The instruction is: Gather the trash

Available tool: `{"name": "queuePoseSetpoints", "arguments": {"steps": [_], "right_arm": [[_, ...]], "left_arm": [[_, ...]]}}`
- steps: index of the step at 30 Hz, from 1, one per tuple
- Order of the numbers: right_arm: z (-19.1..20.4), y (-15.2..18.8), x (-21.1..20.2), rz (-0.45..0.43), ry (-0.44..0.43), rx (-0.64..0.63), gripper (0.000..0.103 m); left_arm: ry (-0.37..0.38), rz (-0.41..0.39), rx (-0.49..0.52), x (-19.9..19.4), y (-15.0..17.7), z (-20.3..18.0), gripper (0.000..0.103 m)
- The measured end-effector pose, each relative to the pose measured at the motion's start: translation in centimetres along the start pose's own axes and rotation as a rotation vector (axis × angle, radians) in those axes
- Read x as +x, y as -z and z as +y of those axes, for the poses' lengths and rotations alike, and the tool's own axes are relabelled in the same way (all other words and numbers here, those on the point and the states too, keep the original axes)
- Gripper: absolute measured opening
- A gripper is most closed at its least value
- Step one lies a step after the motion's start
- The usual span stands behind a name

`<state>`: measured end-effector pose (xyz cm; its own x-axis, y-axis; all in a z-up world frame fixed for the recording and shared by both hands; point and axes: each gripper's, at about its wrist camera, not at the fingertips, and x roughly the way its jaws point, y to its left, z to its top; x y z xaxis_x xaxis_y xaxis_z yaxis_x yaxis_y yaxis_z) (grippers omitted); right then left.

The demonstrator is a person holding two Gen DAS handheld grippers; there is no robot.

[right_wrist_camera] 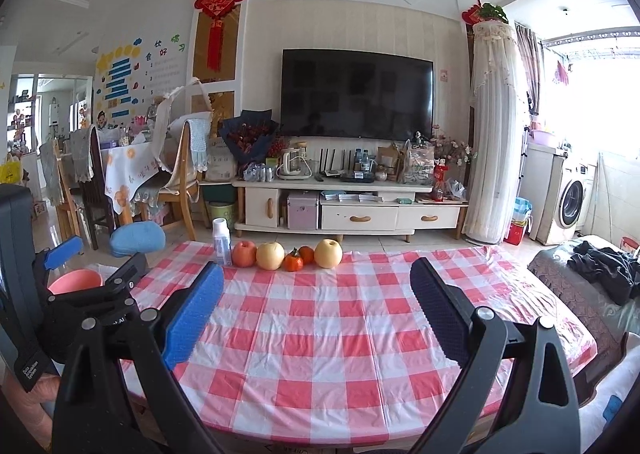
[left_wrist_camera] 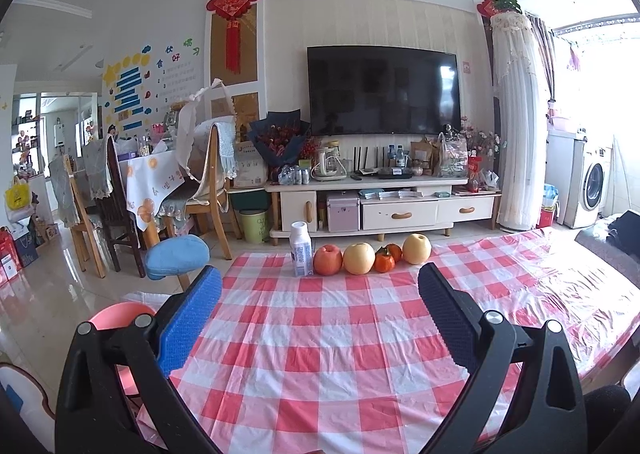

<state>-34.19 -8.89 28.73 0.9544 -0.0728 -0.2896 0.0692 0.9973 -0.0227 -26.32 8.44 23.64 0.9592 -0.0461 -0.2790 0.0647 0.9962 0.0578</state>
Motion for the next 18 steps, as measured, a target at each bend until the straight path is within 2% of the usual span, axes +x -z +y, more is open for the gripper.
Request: {"name": "queuePoseSetpoints", "arguments": {"steps": [9, 18], "right_arm": [[-0.1, 0.4, 1.4, 0.022, -0.015, 0.002, 0.096], [-0.5, 1.9, 6.2, 0.084, -0.030, 0.007, 0.096]], "left_arm": [[-0.002, 0.022, 0.010, 0.7, 0.0, -0.6, 0.097], [-0.003, 0.089, 0.030, 4.9, 1.6, -1.9, 0.097]]}}
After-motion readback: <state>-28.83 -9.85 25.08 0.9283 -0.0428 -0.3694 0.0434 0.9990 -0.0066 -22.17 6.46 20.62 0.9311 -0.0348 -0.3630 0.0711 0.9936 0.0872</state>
